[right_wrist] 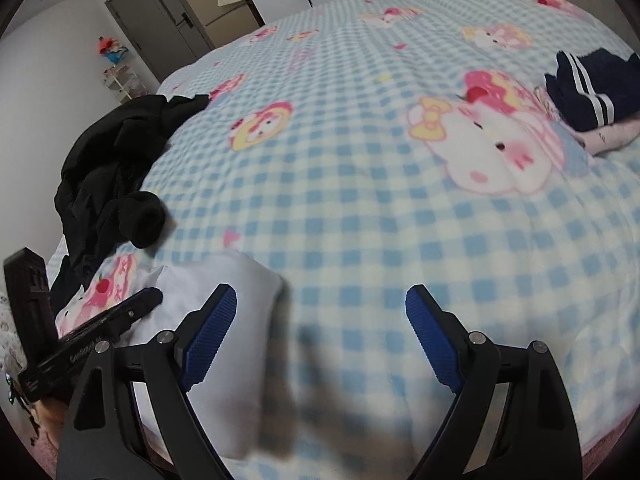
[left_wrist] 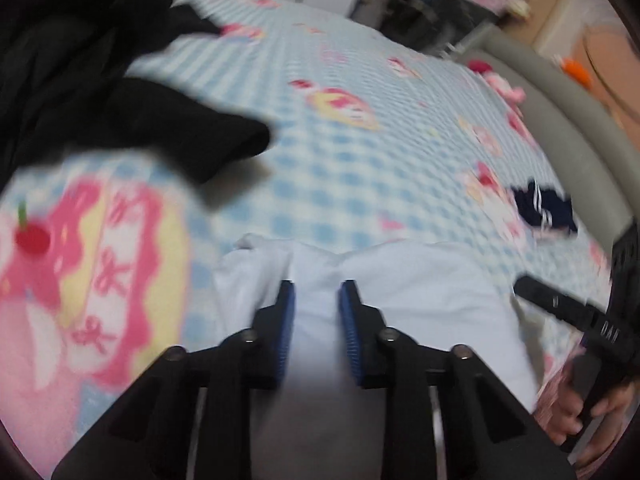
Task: Fold clothes
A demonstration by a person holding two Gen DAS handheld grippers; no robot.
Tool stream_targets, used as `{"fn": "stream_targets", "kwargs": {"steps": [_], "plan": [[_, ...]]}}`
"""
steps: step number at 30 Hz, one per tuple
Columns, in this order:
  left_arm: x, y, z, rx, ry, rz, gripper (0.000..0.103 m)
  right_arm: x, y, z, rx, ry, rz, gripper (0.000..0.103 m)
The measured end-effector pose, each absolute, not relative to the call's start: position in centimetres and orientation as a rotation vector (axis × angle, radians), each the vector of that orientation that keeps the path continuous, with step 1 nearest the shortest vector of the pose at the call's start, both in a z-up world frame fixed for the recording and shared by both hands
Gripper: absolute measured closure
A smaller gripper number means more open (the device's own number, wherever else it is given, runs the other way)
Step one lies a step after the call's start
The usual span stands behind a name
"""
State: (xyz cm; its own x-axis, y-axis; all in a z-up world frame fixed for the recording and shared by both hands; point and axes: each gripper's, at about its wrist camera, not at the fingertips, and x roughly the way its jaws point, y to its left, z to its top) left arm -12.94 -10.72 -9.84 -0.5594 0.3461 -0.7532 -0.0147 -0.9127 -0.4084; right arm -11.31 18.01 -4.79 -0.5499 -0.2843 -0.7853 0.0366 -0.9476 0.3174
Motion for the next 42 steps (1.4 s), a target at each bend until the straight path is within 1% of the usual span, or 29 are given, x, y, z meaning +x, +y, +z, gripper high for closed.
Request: {"fn": "stream_targets", "kwargs": {"steps": [1, 2, 6, 8, 10, 11, 13, 14, 15, 16, 18, 20, 25, 26, 27, 29, 30, 32, 34, 36, 39, 41, 42], "plan": [[-12.9, -11.3, -10.0, -1.343, -0.584, 2.534, 0.085, -11.4, 17.8, -5.0, 1.392, -0.387, -2.580, 0.015], [-12.9, -11.5, -10.0, -1.334, -0.597, 2.526, 0.085, -11.5, 17.6, -5.2, 1.401, -0.379, -2.576, 0.015], [-12.1, -10.7, -9.4, -1.302, -0.499, 2.580, 0.085, -11.8, 14.9, -5.1, 1.358, -0.330, -2.549, 0.015], [-11.7, -11.0, -8.9, -1.296, -0.476, 2.637, 0.085, -12.0, 13.6, -5.2, 1.350, -0.255, -2.567, 0.015], [-11.6, -12.1, -8.9, -1.341, -0.501, 2.700, 0.085, -12.6, 13.0, -6.7, 1.406, -0.155, -2.578, 0.012], [-11.6, -12.7, -9.0, -1.364, -0.519, 2.722, 0.085, -12.8, 13.2, -7.6, 1.449, -0.144, -2.572, 0.010], [-11.2, -13.4, -8.8, -1.349, -0.545, 2.729, 0.086, -12.6, 14.6, -8.4, 1.488, -0.259, -2.559, 0.010], [-10.8, -13.4, -8.3, -1.319, -0.543, 2.745, 0.082, -12.4, 15.3, -8.5, 1.488, -0.324, -2.553, 0.010], [-10.1, -13.0, -7.3, -1.258, -0.519, 2.789, 0.064, -12.3, 15.6, -8.1, 1.480, -0.329, -2.564, 0.011], [-9.5, -12.6, -6.4, -1.186, -0.485, 2.822, 0.049, -12.2, 15.7, -7.4, 1.464, -0.304, -2.591, 0.011], [-8.8, -11.0, -4.7, -1.043, -0.357, 2.850, 0.047, -12.4, 15.6, -6.1, 1.412, -0.289, -2.629, 0.011], [-9.1, -9.6, -4.2, -1.005, -0.256, 2.842, 0.047, -13.2, 15.3, -4.9, 1.363, -0.316, -2.628, 0.011], [-11.7, -8.7, -8.0, -1.271, -0.200, 2.753, 0.047, -15.8, 12.2, -6.5, 1.467, -0.144, -2.575, 0.012], [-12.0, -9.0, -8.6, -1.315, -0.185, 2.758, 0.045, -15.8, 11.7, -7.1, 1.473, -0.151, -2.538, 0.016], [-12.0, -9.6, -9.0, -1.340, -0.215, 2.756, 0.045, -15.6, 11.0, -7.6, 1.468, -0.156, -2.499, 0.018], [-11.8, -11.1, -9.7, -1.377, -0.337, 2.731, 0.038, -14.5, 10.4, -8.1, 1.437, -0.106, -2.533, 0.018], [-11.6, -11.9, -10.1, -1.390, -0.403, 2.716, 0.036, -14.1, 10.2, -8.4, 1.425, -0.090, -2.549, 0.017], [-11.1, -12.6, -10.7, -1.393, -0.483, 2.695, 0.034, -14.2, 11.7, -8.6, 1.442, -0.202, -2.552, 0.016], [-10.8, -12.3, -10.6, -1.380, -0.458, 2.706, 0.032, -14.3, 13.1, -8.6, 1.445, -0.297, -2.561, 0.016], [-10.7, -12.0, -10.6, -1.371, -0.434, 2.720, 0.031, -14.0, 13.3, -8.0, 1.416, -0.266, -2.605, 0.016], [-10.6, -12.5, -10.6, -1.365, -0.488, 2.709, 0.030, -13.1, 13.3, -6.8, 1.370, -0.170, -2.653, 0.016], [-10.5, -12.8, -10.6, -1.361, -0.519, 2.707, 0.032, -13.0, 14.4, -6.2, 1.361, -0.186, -2.677, 0.017], [-10.2, -12.8, -10.1, -1.350, -0.507, 2.730, 0.033, -13.0, 15.0, -5.9, 1.361, -0.200, -2.701, 0.019]]}}
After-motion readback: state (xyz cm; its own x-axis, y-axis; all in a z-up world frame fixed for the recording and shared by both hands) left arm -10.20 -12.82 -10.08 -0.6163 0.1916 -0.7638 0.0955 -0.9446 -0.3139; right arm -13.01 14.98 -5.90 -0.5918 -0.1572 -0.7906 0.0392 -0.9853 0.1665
